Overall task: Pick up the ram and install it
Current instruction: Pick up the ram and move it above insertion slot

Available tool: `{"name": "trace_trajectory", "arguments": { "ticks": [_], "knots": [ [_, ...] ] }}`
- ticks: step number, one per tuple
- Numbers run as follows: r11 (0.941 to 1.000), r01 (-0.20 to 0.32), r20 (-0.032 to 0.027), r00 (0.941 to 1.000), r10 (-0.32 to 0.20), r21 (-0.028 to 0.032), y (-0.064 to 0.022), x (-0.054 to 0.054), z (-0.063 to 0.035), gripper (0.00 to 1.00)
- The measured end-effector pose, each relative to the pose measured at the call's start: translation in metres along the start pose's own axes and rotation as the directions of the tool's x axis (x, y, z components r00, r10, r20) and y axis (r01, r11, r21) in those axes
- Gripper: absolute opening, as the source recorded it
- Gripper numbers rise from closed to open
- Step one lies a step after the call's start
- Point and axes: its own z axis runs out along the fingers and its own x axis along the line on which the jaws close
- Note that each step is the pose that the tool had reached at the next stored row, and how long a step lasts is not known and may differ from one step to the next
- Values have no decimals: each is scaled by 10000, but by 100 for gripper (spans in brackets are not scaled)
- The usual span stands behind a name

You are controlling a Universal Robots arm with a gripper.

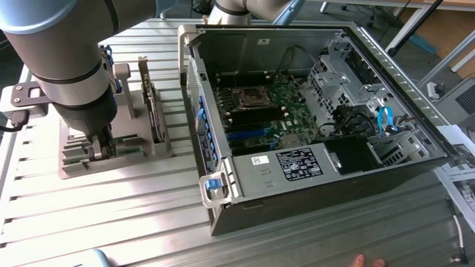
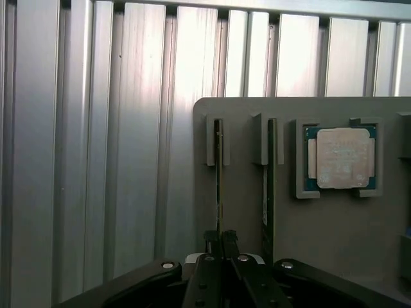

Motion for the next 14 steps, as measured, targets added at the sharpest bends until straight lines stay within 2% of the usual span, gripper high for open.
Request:
{"name": "trace_trajectory", "arguments": {
  "ticks": [14],
  "knots": [
    [10000,0,-1,10000,0,-1,1,-5,-170,12]
  ]
}}
